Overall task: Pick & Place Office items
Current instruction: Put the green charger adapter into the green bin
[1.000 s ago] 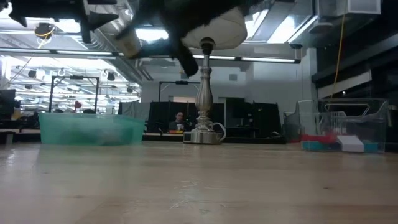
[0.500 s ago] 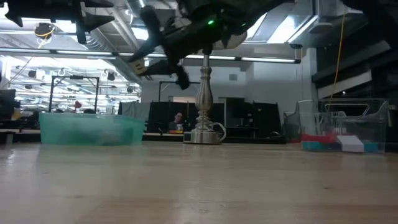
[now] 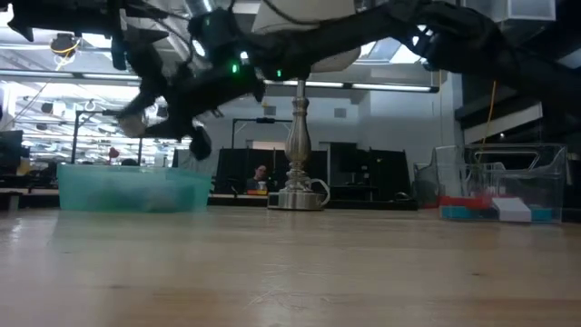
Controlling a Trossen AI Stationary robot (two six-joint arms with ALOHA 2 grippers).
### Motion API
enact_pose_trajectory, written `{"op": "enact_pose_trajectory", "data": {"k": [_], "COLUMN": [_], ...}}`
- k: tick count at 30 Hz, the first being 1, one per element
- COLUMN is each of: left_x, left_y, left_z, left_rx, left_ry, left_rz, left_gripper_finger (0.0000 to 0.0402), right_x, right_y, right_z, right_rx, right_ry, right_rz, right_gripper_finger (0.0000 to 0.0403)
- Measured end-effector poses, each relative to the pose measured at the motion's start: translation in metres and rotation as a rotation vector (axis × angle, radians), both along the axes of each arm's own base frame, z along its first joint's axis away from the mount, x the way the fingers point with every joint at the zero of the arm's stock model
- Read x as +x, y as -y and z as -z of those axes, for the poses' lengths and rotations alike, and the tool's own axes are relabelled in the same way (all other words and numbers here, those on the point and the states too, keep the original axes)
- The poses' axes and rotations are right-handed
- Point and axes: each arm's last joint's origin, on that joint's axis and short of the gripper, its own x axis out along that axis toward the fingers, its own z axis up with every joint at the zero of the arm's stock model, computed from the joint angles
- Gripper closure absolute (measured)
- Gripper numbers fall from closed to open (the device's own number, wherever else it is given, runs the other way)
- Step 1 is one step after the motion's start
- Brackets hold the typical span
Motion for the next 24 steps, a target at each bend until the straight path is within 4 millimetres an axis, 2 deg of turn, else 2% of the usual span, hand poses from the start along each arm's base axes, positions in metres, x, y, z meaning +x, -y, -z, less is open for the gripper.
{"op": "enact_pose_trajectory", "data": {"k": [3,5,18,19,24], "left_x": [0.000,0.000,0.000,0.000,0.000], "left_y": [0.000,0.000,0.000,0.000,0.000], "left_z": [0.000,0.000,0.001,0.001,0.003], "left_rx": [-0.005,-0.005,-0.011,-0.012,-0.027], "left_ry": [-0.002,0.000,-0.002,-0.003,-0.018], "left_rz": [0.001,0.002,0.005,0.005,0.003], "left_gripper_finger": [0.0233,0.0233,0.0233,0.0233,0.0233], "right_x": [-0.003,-0.005,-0.007,-0.006,-0.006], "right_y": [0.005,0.006,0.035,0.036,0.042], "right_z": [0.019,0.026,0.018,0.017,0.014], "right_rx": [0.081,0.073,0.024,0.037,0.104], "right_ry": [-0.052,-0.090,-0.048,-0.034,0.001], "right_rz": [0.074,0.112,0.159,0.147,0.155], "right_gripper_finger": [0.0255,0.0255,0.0248,0.0231,0.0091]}}
